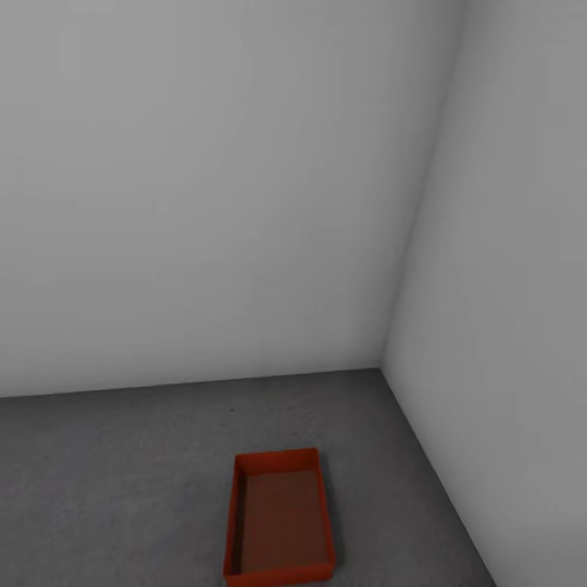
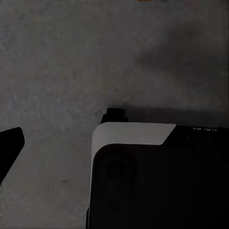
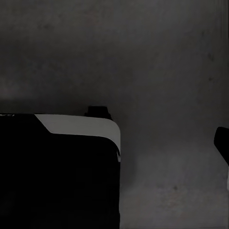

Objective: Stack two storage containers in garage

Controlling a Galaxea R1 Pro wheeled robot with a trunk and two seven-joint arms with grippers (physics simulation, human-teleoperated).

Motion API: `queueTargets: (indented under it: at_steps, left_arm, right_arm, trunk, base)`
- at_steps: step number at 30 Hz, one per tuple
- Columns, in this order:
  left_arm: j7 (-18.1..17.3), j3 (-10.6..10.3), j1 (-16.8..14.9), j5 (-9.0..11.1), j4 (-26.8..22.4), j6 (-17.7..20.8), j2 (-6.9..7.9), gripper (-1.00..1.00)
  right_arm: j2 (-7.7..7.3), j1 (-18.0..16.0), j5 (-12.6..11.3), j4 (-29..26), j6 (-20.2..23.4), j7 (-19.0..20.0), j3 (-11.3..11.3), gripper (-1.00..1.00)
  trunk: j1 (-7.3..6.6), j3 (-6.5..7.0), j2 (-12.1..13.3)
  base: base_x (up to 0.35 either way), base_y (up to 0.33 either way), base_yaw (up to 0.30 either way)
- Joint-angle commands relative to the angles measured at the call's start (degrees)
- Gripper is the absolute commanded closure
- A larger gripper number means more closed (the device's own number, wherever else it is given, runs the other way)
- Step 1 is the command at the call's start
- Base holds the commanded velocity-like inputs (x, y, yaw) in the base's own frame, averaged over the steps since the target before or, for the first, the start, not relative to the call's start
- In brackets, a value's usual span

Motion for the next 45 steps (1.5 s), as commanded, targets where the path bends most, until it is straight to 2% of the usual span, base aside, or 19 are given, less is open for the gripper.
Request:
queueTargets:
  at_steps: [1, 45]
  left_arm:
    - [0.14, 0.00, -0.02, 0.35, -0.02, 0.11, -0.01, -1.00]
    - [0.14, 0.00, -0.02, 0.25, -0.10, 0.11, -0.03, -1.00]
  right_arm:
    - [0.05, -0.07, -0.56, 0.18, -0.31, -0.03, 0.45, -1.00]
    - [-0.03, -0.07, -0.32, 0.18, -0.30, 0.06, 0.47, -1.00]
  trunk:
    - [0.01, -0.04, -0.05]
    - [0.01, 0.74, -0.05]
  base:
    - [-0.003, 0.000, -0.257]
    - [0.000, 0.000, -0.281]
